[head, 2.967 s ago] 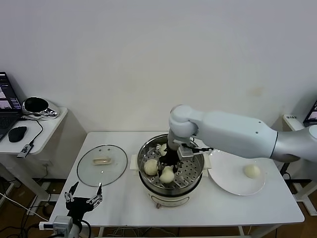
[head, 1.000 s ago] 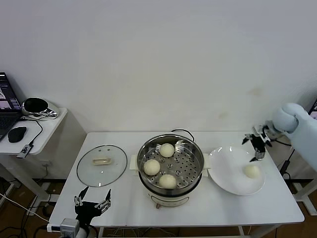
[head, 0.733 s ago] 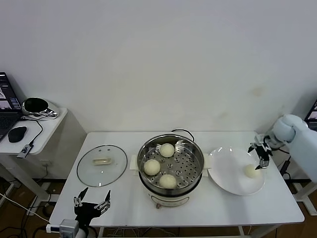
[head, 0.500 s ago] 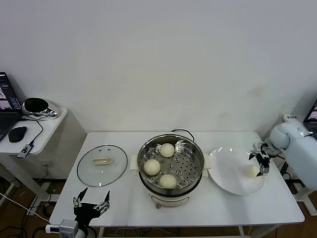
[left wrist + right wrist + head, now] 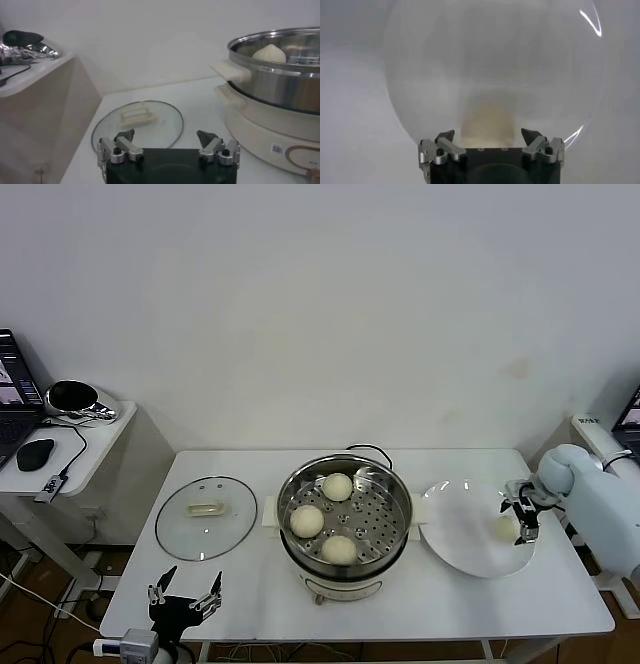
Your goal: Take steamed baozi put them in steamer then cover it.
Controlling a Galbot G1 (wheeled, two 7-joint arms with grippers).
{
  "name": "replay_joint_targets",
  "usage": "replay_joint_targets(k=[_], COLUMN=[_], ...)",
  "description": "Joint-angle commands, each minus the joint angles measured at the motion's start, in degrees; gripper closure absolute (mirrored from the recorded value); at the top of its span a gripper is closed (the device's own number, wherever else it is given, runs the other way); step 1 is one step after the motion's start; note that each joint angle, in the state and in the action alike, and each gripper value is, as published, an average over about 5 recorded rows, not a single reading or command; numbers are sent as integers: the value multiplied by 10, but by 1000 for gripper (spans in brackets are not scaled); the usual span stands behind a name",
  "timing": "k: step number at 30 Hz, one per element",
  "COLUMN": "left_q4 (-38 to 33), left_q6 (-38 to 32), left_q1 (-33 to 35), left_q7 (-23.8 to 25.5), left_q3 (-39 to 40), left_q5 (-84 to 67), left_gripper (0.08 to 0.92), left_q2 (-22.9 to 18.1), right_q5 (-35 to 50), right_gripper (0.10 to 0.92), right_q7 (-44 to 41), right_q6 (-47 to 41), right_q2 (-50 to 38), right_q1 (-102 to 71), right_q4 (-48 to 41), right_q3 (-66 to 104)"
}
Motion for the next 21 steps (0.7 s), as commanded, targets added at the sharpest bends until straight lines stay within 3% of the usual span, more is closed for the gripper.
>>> replay_joint_targets(k=[1,10,21], left_q4=[2,2,3], left_q6=[0,0,-1], left_q1=[-1,-1,-5], left_q7=[0,0,0], left_q3=[0,0,2], left_q5=[0,0,0], left_gripper=[177,177,177], left_q2=[0,0,0], right_q5=[-13,-5,57], right_gripper=[203,213,436], right_q7=[11,16,1], right_q6=[3,2,-15], right_q2=[10,12,-13], right_q1=[-7,-1,25], right_q4=[-20,-25,3], right_q3=[7,8,-14])
